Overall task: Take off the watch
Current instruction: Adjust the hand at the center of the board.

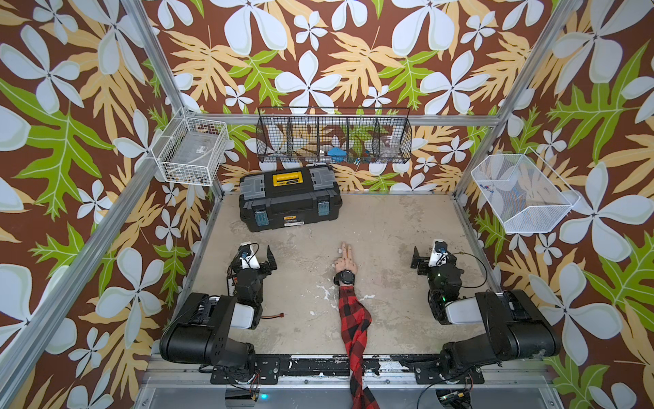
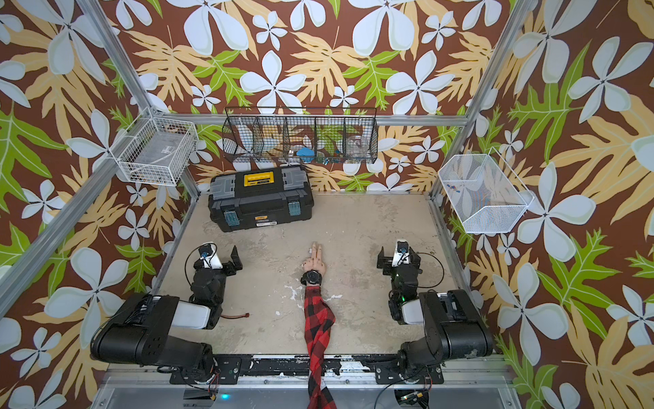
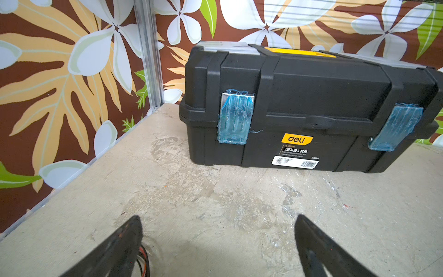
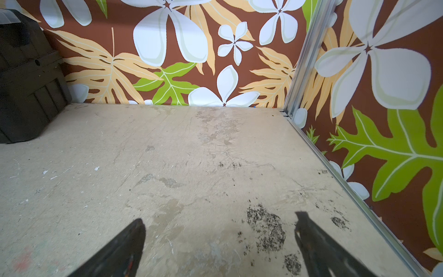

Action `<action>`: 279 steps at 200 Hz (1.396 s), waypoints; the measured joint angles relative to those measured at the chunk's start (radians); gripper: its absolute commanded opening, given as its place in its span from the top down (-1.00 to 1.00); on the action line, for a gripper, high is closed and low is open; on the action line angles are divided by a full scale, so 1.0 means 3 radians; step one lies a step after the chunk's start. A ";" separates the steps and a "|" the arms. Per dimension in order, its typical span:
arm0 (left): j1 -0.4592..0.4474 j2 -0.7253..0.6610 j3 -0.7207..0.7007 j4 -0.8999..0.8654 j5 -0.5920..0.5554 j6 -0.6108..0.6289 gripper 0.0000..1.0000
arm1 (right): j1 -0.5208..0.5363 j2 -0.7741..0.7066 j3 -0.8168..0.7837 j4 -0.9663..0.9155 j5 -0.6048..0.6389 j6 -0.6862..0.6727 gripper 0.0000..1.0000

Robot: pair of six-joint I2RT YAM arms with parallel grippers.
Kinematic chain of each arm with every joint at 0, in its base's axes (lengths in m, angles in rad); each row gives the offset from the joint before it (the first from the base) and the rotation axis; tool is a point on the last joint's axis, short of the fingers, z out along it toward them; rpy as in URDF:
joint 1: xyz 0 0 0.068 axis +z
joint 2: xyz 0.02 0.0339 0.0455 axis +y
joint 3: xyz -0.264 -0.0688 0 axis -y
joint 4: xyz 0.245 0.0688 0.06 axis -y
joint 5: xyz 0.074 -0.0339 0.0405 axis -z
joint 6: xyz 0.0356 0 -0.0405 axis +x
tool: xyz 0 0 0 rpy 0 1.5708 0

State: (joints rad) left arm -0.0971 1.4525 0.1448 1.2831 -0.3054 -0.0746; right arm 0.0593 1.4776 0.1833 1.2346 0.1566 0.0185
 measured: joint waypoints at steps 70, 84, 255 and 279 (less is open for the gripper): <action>-0.0225 -0.0557 0.0477 -0.0863 -0.0393 0.0003 -0.99 | 0.0160 -0.0624 0.0477 -0.1053 0.0085 0.0011 -0.94; -0.0356 -0.0646 0.0689 -0.1237 -0.0505 -0.0015 -0.99 | 0.0251 -0.0729 0.0573 -0.1340 0.0107 0.0027 -0.93; -0.1420 -0.0968 0.1740 -0.4398 0.0420 -0.2018 -0.92 | 0.1310 -0.1120 0.1205 -0.3772 0.0017 0.1074 -0.78; -0.1759 -0.0738 0.1943 -0.4644 0.0456 -0.2284 -0.95 | 0.1312 -0.1150 0.1242 -0.3899 0.0013 0.1124 -0.79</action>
State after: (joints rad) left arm -0.6247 1.2312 0.7277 -0.1101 -0.1684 -0.7597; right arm 0.4530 1.1328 0.5560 0.0650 0.1604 0.3557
